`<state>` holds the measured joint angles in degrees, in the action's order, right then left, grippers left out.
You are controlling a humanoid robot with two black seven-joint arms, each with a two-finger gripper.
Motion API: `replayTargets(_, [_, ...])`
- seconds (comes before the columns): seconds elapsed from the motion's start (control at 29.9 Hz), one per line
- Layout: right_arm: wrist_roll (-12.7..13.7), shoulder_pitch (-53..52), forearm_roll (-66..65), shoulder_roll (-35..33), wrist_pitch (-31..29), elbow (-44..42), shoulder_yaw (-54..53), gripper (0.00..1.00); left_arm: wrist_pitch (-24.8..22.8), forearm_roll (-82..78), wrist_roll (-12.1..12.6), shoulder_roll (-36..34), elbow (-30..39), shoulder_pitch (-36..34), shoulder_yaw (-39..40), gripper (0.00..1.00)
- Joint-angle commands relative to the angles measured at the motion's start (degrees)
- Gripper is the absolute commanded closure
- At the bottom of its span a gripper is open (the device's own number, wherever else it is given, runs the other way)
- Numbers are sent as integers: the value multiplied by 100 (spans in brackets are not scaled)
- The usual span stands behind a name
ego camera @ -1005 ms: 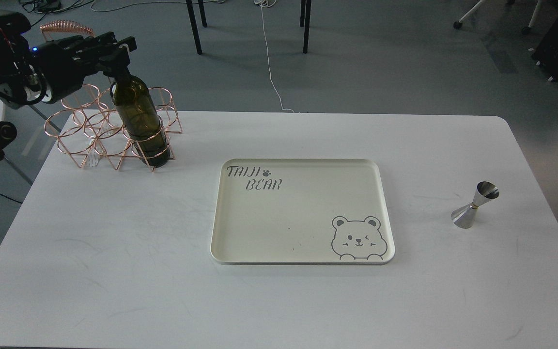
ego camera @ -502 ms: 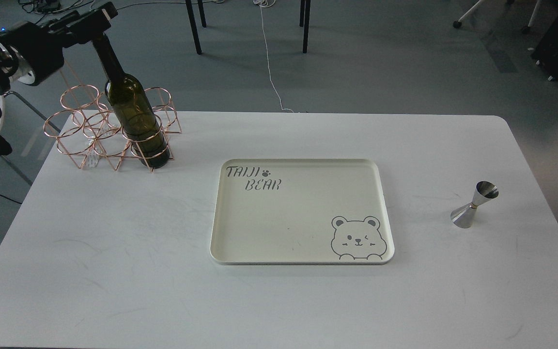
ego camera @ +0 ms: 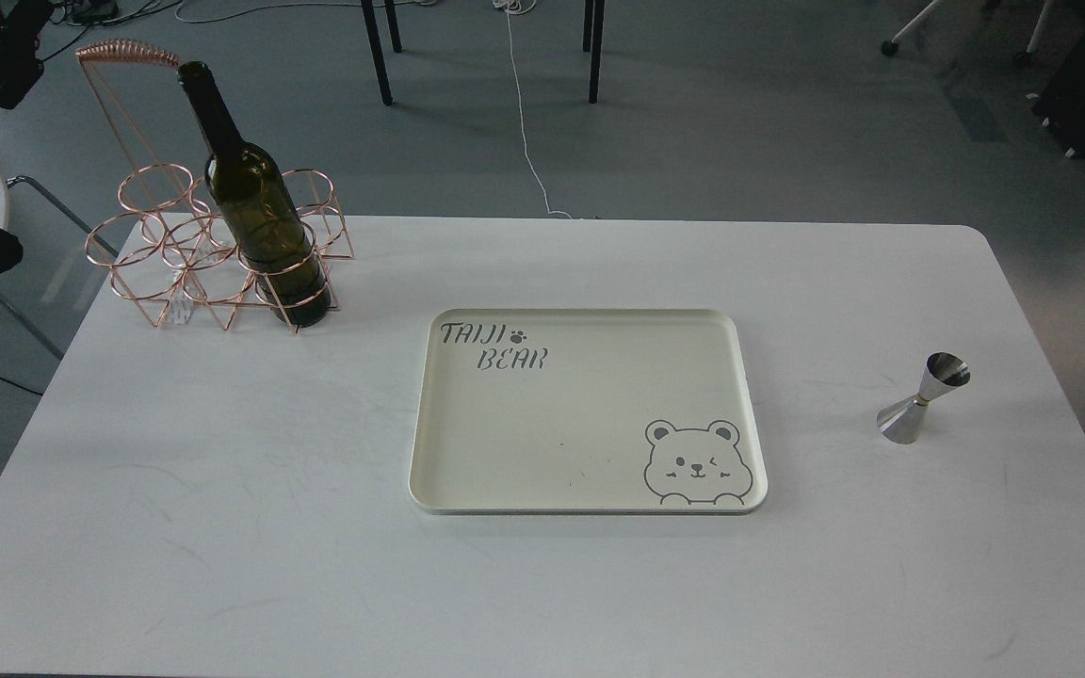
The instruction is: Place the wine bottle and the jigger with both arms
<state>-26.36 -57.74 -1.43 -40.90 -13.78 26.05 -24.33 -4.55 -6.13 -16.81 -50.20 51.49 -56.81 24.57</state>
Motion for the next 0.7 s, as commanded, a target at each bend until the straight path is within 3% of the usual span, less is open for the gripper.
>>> replayTargets(0.0, [-10,175,476,64,-10,23,7,1,-483,1111,-147,28,-261,188,13,2])
replayTargets(0.2, [113,289,994,258,-36,-21,-71,1,-1425,2158,-165,326,-1034,487,21,2])
replayTargets(0.3, [385,351,1557,275,-194,-21,-72,1,-1714,2677,-156,625,-1395,592,21,2])
replayTargets(0.4, [579,412,1848,468,-440,-29,-80,1,-1969,2898,-156,810,-1553,715,56,2])
replayTargets(0.54, [597,553,2006,557,-660,-30,-282,1,-2286,2933,-147,898,-1563,1013,363,2])
replayTargets(0.67, [606,843,2086,758,-862,-29,-703,1,-2296,2933,-139,1153,-1554,1234,785,2])
